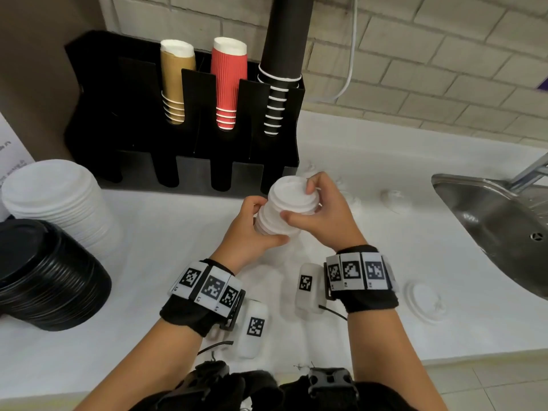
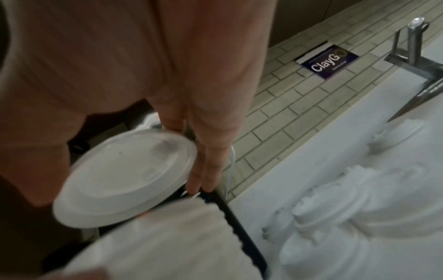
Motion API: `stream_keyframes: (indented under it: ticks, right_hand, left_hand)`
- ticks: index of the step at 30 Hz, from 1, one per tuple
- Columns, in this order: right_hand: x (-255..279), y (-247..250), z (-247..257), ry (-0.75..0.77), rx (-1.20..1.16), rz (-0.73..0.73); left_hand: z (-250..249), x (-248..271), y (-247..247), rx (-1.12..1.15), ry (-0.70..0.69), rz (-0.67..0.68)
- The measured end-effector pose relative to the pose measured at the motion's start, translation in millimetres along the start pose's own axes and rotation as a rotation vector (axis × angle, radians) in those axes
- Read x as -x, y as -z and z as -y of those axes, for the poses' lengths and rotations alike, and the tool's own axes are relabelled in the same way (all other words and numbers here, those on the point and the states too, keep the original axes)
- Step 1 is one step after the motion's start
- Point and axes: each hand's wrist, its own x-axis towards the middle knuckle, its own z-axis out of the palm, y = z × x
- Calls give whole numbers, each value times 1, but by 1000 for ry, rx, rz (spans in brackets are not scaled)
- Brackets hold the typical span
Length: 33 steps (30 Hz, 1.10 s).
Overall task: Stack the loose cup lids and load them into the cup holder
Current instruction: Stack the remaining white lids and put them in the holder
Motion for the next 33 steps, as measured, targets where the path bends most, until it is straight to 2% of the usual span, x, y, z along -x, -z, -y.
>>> stream_keyframes:
  ticks: [11,17,21,23,25,27,29,31,33]
  right_hand:
    - [2,-3,-21,22,193,219]
    - [6,-2,-22,-3,181,301]
    - [8,-1,-22,2,199,347]
    - [12,2,-20,-15,156,337]
    - [17,13,-16,-54,85,203]
    - [18,35,-23,-185,109,-17]
    - [22,61,-31,-483,339,-172]
    - [27,82,-43,-807,546,-212]
    - [36,95,-57,-1032,667,-186]
  left_hand:
    - [0,2,1,-10,8,-13]
    - [1,4,1,-4,6,8]
    - [1,6,1,-8,-44,32]
    - [0,6,0,-12,-64,43]
    - [0,6,0,-16,-52,51]
    - [1,6,1,-19,-43,57]
    - [1,7,1,-15,-44,57]
    - [1,8,1,-5,-42,51]
    - [1,9,1,9,-41,45]
